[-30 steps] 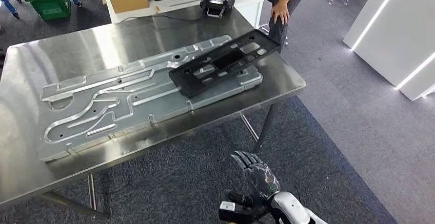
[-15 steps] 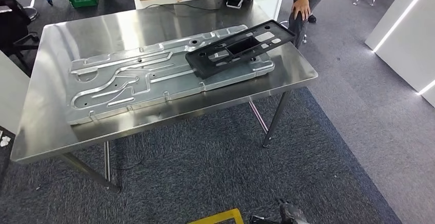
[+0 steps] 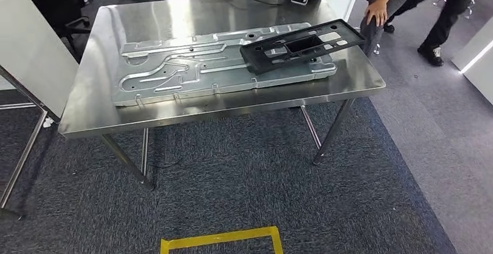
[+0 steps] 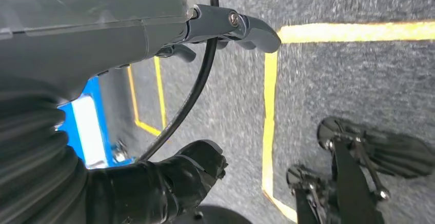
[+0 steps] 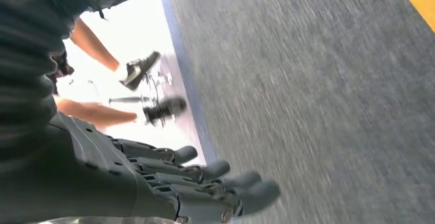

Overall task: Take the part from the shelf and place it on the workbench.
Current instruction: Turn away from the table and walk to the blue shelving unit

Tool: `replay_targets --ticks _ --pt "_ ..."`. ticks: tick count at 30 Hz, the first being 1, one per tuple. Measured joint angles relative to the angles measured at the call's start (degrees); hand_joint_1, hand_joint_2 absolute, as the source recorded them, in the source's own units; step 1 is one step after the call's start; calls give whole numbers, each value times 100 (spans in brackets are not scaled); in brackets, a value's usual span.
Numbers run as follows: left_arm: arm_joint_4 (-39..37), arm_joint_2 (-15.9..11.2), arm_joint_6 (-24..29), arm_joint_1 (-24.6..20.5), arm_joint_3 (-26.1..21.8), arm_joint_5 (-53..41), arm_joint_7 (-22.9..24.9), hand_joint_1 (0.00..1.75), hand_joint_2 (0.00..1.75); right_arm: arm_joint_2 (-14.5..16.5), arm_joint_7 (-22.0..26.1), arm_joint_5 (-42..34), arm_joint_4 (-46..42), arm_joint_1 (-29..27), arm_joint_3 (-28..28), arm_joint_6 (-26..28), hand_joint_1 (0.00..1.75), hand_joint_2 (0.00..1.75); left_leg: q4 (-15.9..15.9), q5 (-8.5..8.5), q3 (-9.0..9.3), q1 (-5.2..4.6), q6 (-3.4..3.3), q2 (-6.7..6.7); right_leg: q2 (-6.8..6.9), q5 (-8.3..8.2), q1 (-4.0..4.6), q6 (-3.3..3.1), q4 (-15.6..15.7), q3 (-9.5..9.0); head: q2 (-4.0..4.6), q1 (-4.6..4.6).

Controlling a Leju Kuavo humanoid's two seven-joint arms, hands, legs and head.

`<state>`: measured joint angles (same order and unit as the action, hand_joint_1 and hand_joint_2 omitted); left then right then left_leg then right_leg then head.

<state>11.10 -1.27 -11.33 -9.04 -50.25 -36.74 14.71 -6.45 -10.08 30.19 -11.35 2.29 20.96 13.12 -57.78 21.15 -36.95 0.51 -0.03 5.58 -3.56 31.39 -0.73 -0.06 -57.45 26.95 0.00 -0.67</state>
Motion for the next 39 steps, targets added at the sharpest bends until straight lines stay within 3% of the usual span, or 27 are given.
replay_targets --ticks 1,2,4,6,7,8,9,11,13,16,18,20,22,24,25,27,28,29,31,33,34,35,37,39 --pt "0 -1 7 3 0 24 33 0 175 25 -82 -20 24 6 -22 -72 0 175 -12 -5 -35 5 32 13 79 -47 -7 -37 23 33 0 -1" --pt "0 0 17 1 0 47 72 0 175 48 -174 -26 41 7 -40 -109 0 175 -91 102 -87 4 60 -51 156 -111 -14 -93 41 80 0 10" --pt "0 5 52 -24 0 85 142 0 175 94 -358 -3 70 -3 -66 -115 0 175 -538 566 -253 14 104 -305 293 -234 -11 -188 77 211 0 32" --pt "0 12 100 -57 0 112 191 0 175 116 -499 69 88 -28 -73 -77 0 175 -1271 1075 -418 37 171 -471 397 -319 21 -218 58 366 0 42" --pt "0 14 126 -62 0 131 206 0 175 123 -537 107 97 -35 -73 -44 0 175 -1540 1217 -428 53 203 -497 447 -360 29 -217 36 442 0 42" --pt "0 15 156 -59 0 158 217 0 175 128 -549 134 105 -37 -73 1 0 175 -1620 1273 -322 73 233 -511 490 -399 32 -213 9 520 0 42" --pt "1 15 189 -53 0 186 216 0 175 137 -532 146 110 -37 -73 56 0 175 -1444 1231 -84 94 257 -518 520 -430 32 -204 -26 589 0 42" --pt "8 14 249 -52 0 244 207 0 175 159 -484 150 112 -25 -75 166 0 175 -602 1073 598 131 283 -525 551 -464 26 -183 -128 702 1 43" --pt "23 12 277 -59 0 285 189 0 175 185 -467 149 113 -3 -78 247 0 175 4 1013 991 119 200 -522 562 -473 49 -145 -231 761 1 39" --pt "34 -25 273 -27 -3 341 168 0 175 272 -425 129 114 9 -83 307 0 175 65 1004 1014 65 35 -534 553 -550 34 -46 -223 774 1 37" --pt "35 -61 264 -8 -4 367 162 0 175 337 -395 112 115 6 -85 307 0 175 148 885 1023 61 -66 -545 541 -624 7 33 -157 762 0 39" --pt "36 -72 260 -2 -4 374 157 0 175 377 -370 101 115 7 -85 300 0 175 333 724 1054 98 -167 -553 477 -443 7 74 -345 847 1 35" --pt "37 -72 260 11 -4 374 155 0 175 392 -357 93 116 3 -85 289 0 175 396 641 1025 121 -213 -558 407 -36 -24 114 -965 1099 2 34" --pt "37 -72 261 39 -4 374 155 0 175 395 -356 87 119 -6 -85 282 0 175 354 629 963 133 -199 -549 387 181 -76 179 -1528 1307 2 35" --pt "37 -72 261 53 -5 374 155 0 175 395 -356 85 120 -9 -85 282 0 175 316 631 935 149 -177 -524 385 131 -111 219 -1546 1280 2 36" --pt "37 -72 267 61 -6 374 155 0 175 396 -345 67 121 -15 -88 265 0 175 194 664 872 202 -88 -448 332 -169 -201 311 -969 931 2 35" --pt "42 -77 279 58 -7 374 155 0 175 410 -331 47 123 -16 -91 241 0 175 114 695 805 226 -25 -399 224 -264 -229 352 -645 727 2 31" --pt "47 -79 291 48 -7 374 155 0 175 425 -312 16 124 -23 -101 207 0 175 33 723 743 235 38 -354 115 -320 -250 349 -446 612 2 31" --pt "57 -66 320 35 -7 375 155 0 175 458 -272 -48 129 -31 -131 129 0 175 -81 738 641 228 143 -248 -11 -259 -236 273 -398 586 1 27" --pt "58 -25 355 31 -7 377 157 0 175 477 -244 -90 133 -24 -165 60 0 175 -125 718 580 238 213 -167 94 -250 -231 154 -406 642 1 27" --pt "59 -5 382 30 -7 378 160 0 175 487 -237 -102 134 -15 -179 20 0 175 -187 770 523 246 226 -206 158 -277 -223 95 -409 674 1 32" --pt "59 16 409 21 -7 380 166 0 175 495 -230 -111 134 -11 -195 -23 0 175 -354 906 436 250 226 -282 228 -310 -210 35 -394 708 1 32" --pt "59 49 451 -6 -7 403 183 0 175 499 -228 -134 135 -11 -221 -98 0 175 -986 1347 181 232 207 -457 375 -375 -152 -62 -380 792 2 34" --pt "59 69 459 -20 -7 456 199 0 175 502 -230 -180 137 -17 -249 -131 0 175 -1625 1648 -15 203 180 -502 529 -438 -76 -120 -381 885 2 33"
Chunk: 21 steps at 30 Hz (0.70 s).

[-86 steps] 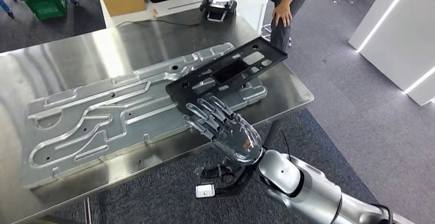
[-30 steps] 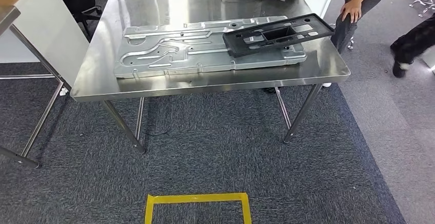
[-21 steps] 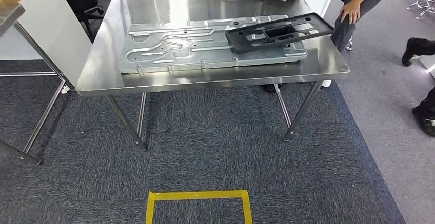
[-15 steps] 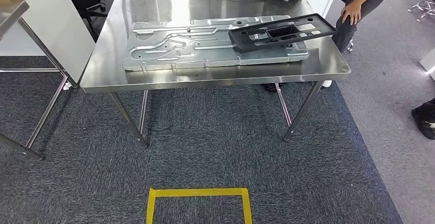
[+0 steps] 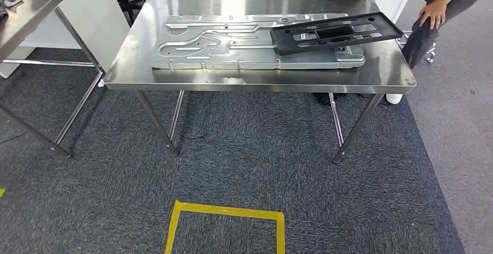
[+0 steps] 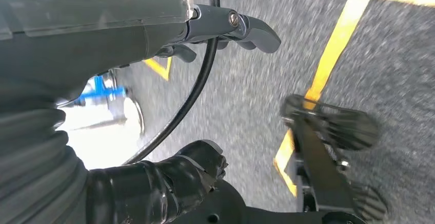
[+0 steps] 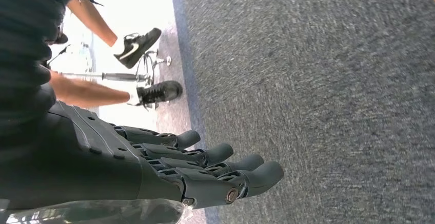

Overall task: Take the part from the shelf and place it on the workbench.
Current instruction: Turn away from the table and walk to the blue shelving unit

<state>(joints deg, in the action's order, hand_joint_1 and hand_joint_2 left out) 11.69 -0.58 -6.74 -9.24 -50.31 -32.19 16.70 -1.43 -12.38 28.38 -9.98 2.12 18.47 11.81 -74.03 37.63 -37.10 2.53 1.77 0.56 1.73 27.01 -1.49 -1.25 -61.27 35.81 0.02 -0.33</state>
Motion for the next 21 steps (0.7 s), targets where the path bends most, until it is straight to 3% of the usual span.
replay_targets --ticks 1,2,3,5,7,9,10,11,13,14,15,16,17,18,19,21 --pt "0 5 -7 1 0 24 5 0 175 2 -1 -30 0 0 -16 -8 0 175 -98 -14 25 -20 -30 -9 73 -35 41 -18 0 47 0 -1" --pt "0 7 -16 4 0 38 9 0 175 3 -2 -57 0 3 -33 -13 0 175 6 -130 152 -46 -76 -25 141 -72 79 -31 0 94 0 -1" --pt "1 7 -26 5 0 44 10 0 175 3 -2 -81 0 6 -53 -18 0 175 309 -296 383 -84 -139 -74 203 -110 111 -37 0 136 0 -1" --pt "11 -11 -54 -7 0 60 11 0 175 18 9 -135 -1 9 -105 -36 0 87 1145 -458 934 -190 -280 -341 323 -188 150 -26 0 188 -1 -1" --pt "22 -36 -90 -24 0 80 13 0 175 34 48 -196 0 10 -170 -78 0 0 1632 -453 1175 -278 -358 -542 463 -269 147 25 24 186 -2 -1" --pt "25 -65 -126 -20 0 86 19 0 175 39 119 -253 1 22 -236 -151 0 0 1738 -562 1131 -294 -402 -469 579 -346 127 98 58 173 -1 5" --pt "25 -77 -145 -15 1 87 24 0 175 38 161 -276 1 26 -267 -191 0 0 1788 -642 1101 -287 -428 -410 519 -306 113 138 31 184 -1 10" --pt "25 -84 -162 -14 1 89 31 0 175 38 202 -293 1 24 -296 -222 0 0 1834 -741 1055 -271 -458 -345 383 -156 99 170 -67 210 -1 8" --pt "24 -83 -183 -19 3 95 44 0 175 39 266 -305 2 2 -338 -252 0 0 1874 -920 906 -255 -500 -206 30 401 72 215 -555 316 -1 4" --pt "24 -83 -185 -21 3 97 50 0 175 40 282 -305 3 -7 -356 -257 0 0 1867 -996 816 -253 -513 -126 -69 665 69 224 -880 372 -1 3" --pt "24 -83 -186 -19 4 97 52 0 175 41 289 -304 4 -14 -375 -261 0 0 1854 -1063 725 -256 -513 -46 -110 811 72 232 -1161 398 0 4" --pt "24 -82 -186 -16 4 97 53 0 175 40 289 -303 5 -15 -395 -265 0 0 1831 -1128 630 -258 -504 38 -129 821 74 235 -1307 356 0 4" --pt "24 -81 -185 -11 5 97 54 0 175 39 289 -303 6 -12 -410 -271 0 0 1800 -1177 539 -256 -489 112 -140 721 75 233 -1263 234 -1 4" --pt "24 -81 -183 -8 8 98 56 0 175 39 289 -303 6 -8 -424 -281 0 0 1757 -1220 449 -252 -468 191 -170 564 74 225 -1006 0 -1 4" --pt "24 -78 -181 -8 13 103 59 0 175 38 289 -302 6 -3 -434 -291 0 0 1705 -1252 367 -245 -445 263 -257 454 69 206 -602 -290 -1 4" --pt "24 -65 -185 -20 31 133 64 0 175 37 282 -301 7 6 -448 -320 0 0 1607 -1309 230 -241 -382 392 -531 420 66 158 116 -749 -1 3"
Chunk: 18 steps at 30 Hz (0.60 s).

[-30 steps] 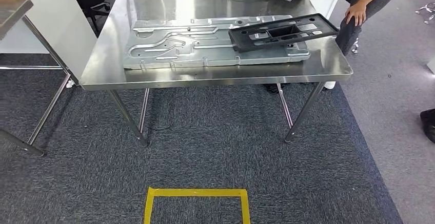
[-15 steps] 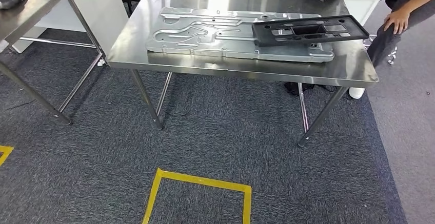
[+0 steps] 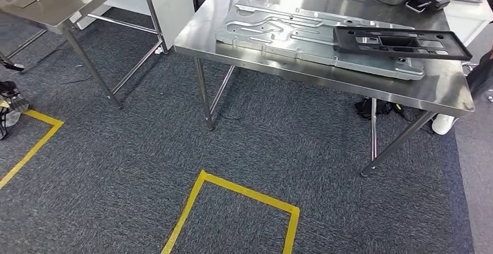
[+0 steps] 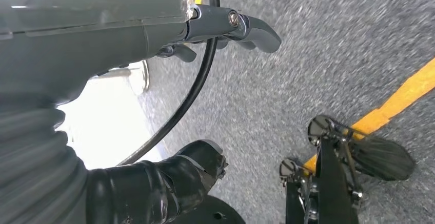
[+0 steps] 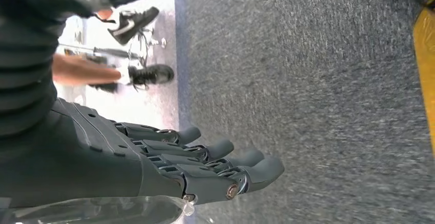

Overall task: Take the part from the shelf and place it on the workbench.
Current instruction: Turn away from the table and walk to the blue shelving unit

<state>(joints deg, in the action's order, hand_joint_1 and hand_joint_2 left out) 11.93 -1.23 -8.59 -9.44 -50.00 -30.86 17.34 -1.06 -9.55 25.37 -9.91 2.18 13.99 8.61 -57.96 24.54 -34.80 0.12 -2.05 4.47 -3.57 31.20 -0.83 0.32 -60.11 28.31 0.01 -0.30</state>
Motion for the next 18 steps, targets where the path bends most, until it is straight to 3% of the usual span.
replay_targets --ticks 2,4,5,7,9,10,11,12,13,14,16,17,18 --pt "0 11 -13 -5 14 36 7 0 175 -1 -11 1 1 13 -7 -27 0 0 -35 -77 -79 4 79 117 -107 48 16 -40 202 -96 1 -1" --pt "0 8 -22 7 17 60 13 0 175 5 -20 3 1 32 -9 -43 0 0 -42 -133 -144 3 155 192 41 -27 -2 -103 226 -38 1 -1" --pt "0 9 -24 8 17 69 15 0 175 9 -22 4 1 41 -10 -45 0 0 -116 -53 -201 0 184 120 120 -79 -16 -153 244 7 1 5" --pt "0 13 -22 -11 20 80 16 0 87 15 -22 7 2 48 -11 -46 0 0 -580 392 -380 17 238 -173 296 -179 -17 -229 271 119 1 15" --pt "0 16 -22 -28 22 83 16 0 0 10 -26 7 4 35 -14 -46 0 0 -1292 854 -562 58 301 -363 469 -253 7 -248 266 231 0 20" --pt "0 17 -25 -27 23 87 16 0 0 8 -25 7 6 32 -15 -47 0 0 -1548 905 -586 80 325 -392 558 -283 15 -240 257 289 1 19" --pt "0 19 -31 -25 23 102 13 0 0 7 -17 7 7 33 -16 -50 0 0 -1639 821 -530 99 344 -408 645 -309 17 -227 245 345 1 20" --pt "0 20 -43 -23 23 132 5 0 0 5 -3 7 8 38 -20 -53 0 0 -1532 647 -374 114 356 -434 730 -331 18 -209 230 399 1 19" --pt "0 21 -57 -26 23 166 -4 0 0 5 14 5 8 45 -27 -61 0 0 -1232 472 -117 122 359 -501 810 -349 17 -190 211 441 1 20" --pt "0 21 -70 -39 23 204 -14 0 0 5 33 4 7 51 -38 -72 0 0 -812 409 194 117 354 -636 884 -364 21 -169 191 459 1 20" --pt "2 13 -79 -76 23 264 -23 0 0 7 65 3 6 67 -63 -109 0 0 -76 486 665 60 283 -861 1029 -396 29 -110 158 462 0 14" --pt "3 8 -72 -90 23 290 -24 0 0 7 77 3 5 82 -74 -126 0 0 103 552 745 25 235 -899 1099 -418 27 -73 157 453 0 9" --pt "4 3 -58 -94 24 309 -23 0 0 8 86 3 3 102 -82 -141 0 0 172 549 740 2 174 -852 1167 -443 21 -31 163 448 0 6"
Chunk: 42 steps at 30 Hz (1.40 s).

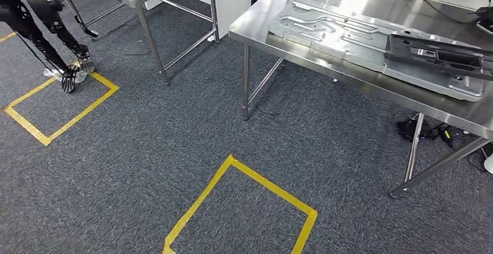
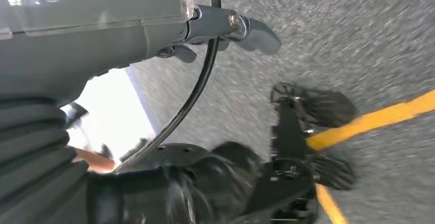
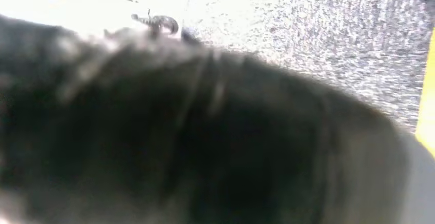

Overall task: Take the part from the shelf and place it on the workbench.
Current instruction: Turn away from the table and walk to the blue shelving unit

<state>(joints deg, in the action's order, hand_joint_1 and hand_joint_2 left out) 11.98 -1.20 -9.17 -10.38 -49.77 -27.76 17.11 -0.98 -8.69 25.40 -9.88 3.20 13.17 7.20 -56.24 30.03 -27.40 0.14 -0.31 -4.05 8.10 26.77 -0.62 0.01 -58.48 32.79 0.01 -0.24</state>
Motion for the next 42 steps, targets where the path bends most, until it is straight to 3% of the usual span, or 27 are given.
replay_targets --ticks 1,2,3,5,6,7,8,10,12,14,16,18,20,22,23,24,26,28,29,31,33,35,37,38,39,40,42 --pt "0 -2 15 5 1 14 0 0 0 -1 4 1 -2 22 -6 -8 0 0 27 -36 -22 4 -50 54 -16 -5 -13 43 -6 1 0 -3" --pt "0 -3 29 8 1 22 2 0 0 -3 8 1 -4 36 -12 -10 0 0 52 -76 -33 11 -105 112 -142 46 -29 78 -59 27 -1 -2" --pt "0 -2 39 7 2 26 4 0 0 -5 11 2 -6 37 -16 -11 0 0 78 -123 -48 21 -160 169 -326 179 -39 100 -223 98 -1 -5" --pt "0 4 53 -4 2 42 7 0 0 -9 14 8 -5 13 -21 -16 0 0 84 -193 -104 14 -241 294 -694 597 -52 111 -876 379 -1 -11" --pt "0 7 61 -6 2 53 8 0 0 -9 14 16 -4 -4 -21 -20 0 0 75 -216 -141 0 -266 370 -755 775 -50 107 -1255 537 0 -15" --pt "0 10 68 -3 3 65 14 0 0 -9 14 26 -3 -16 -21 -25 0 0 60 -231 -170 -15 -277 453 -775 850 -49 101 -1511 638 0 -14" --pt "0 11 70 4 5 76 27 0 0 -10 12 38 -2 -24 -21 -29 0 0 37 -240 -194 -27 -279 541 -782 813 -48 93 -1580 652 -1 -14" --pt "0 12 70 14 9 101 64 0 0 -13 7 57 -3 -20 -22 -41 0 0 -34 -240 -225 -38 -265 719 -859 452 -43 54 -1067 375 -1 -15" --pt "0 30 73 8 15 137 99 0 0 -27 0 75 -2 -14 -23 -58 0 0 -125 -230 -281 -44 -230 873 -1104 171 -47 -4 -387 41 0 -13" --pt "0 46 80 5 29 177 119 0 0 -39 -6 88 0 8 -23 -72 0 0 -181 -249 -374 -21 -164 999 -1238 142 -39 -36 -144 -44 0 -16" --pt "0 46 86 33 40 198 132 0 0 -38 -12 95 -2 42 -23 -81 0 0 -180 -278 -442 5 -84 1065 -1126 106 -42 -66 -74 -43 0 -20" --pt "0 51 89 57 42 200 149 0 0 -38 -13 98 -4 53 -24 -84 0 0 -330 -139 -538 2 -26 828 -980 33 -61 -132 34 -59 1 -16" --pt "0 57 92 39 42 203 157 0 0 -39 -13 98 -4 49 -26 -82 0 0 -895 240 -791 26 20 530 -813 -19 -51 -179 87 -30 1 -15" --pt "0 57 97 23 43 213 158 0 0 -42 -14 99 -4 46 -27 -91 0 0 -1555 553 -1044 79 79 468 -633 -48 -32 -183 68 38 0 -15" --pt "0 57 101 25 44 226 161 0 0 -44 -14 100 -4 49 -28 -97 0 0 -1661 568 -1046 104 105 457 -550 -62 -28 -174 50 74 0 -15" --pt "0 56 104 31 44 241 167 0 0 -44 -14 101 -4 55 -28 -104 0 0 -1544 484 -933 128 128 436 -472 -76 -27 -162 27 111 1 -14" --pt "0 56 112 26 44 279 180 0 0 -44 -14 105 -4 67 -28 -109 0 0 -775 204 -447 158 153 263 -328 -96 -29 -131 -33 180 1 -14" --pt "0 55 116 1 45 304 187 0 0 -44 -12 116 -5 81 -28 -110 0 0 -183 27 -136 133 133 99 -204 -126 -27 -68 -78 218 1 -18" --pt "0 50 116 -6 45 311 189 0 0 -44 -9 124 -6 94 -28 -112 0 0 -96 2 -119 104 102 80 -152 -151 -32 -23 -80 223 1 -20" --pt "0 26 115 9 45 317 194 0 0 -40 -1 132 -14 118 -28 -118 0 0 -87 -96 -180 56 8 186 -78 -217 -63 77 -54 224 -1 -18" --pt "0 7 114 9 45 319 206 0 0 -40 7 133 -22 125 -28 -136 0 0 -25 -233 -236 50 -101 279 -253 -62 -99 145 -159 279 -1 -20" --pt "0 7 110 -13 47 322 220 0 0 -43 16 133 -23 114 -28 -181 0 0 9 -376 -348 42 -190 380 -593 446 -104 155 -680 449 -1 -20" --pt "0 6 101 -22 48 323 230 0 0 -42 23 132 -24 101 -28 -214 0 0 -10 -490 -515 4 -233 510 -750 898 -77 127 -1380 622 -1 -19" --pt "0 5 93 -20 48 325 234 0 0 -43 23 131 -24 99 -28 -219 0 0 -30 -543 -602 -17 -237 589 -771 961 -61 105 -1550 612 0 -19" --pt "0 4 85 -18 48 326 239 0 0 -44 23 131 -24 102 -28 -221 0 0 -55 -594 -691 -33 -233 672 -786 916 -43 74 -1504 496 0 -18" --pt "0 3 78 -18 48 330 244 0 0 -45 23 131 -26 107 -29 -222 0 0 -80 -637 -777 -42 -226 759 -821 792 -24 35 -1242 274 -1 -19" --pt "0 5 69 -20 50 345 246 0 0 -50 23 129 -32 127 -30 -224 0 0 -130 -716 -919 -48 -195 911 -1037 588 14 -59 -423 -293 -1 -17"
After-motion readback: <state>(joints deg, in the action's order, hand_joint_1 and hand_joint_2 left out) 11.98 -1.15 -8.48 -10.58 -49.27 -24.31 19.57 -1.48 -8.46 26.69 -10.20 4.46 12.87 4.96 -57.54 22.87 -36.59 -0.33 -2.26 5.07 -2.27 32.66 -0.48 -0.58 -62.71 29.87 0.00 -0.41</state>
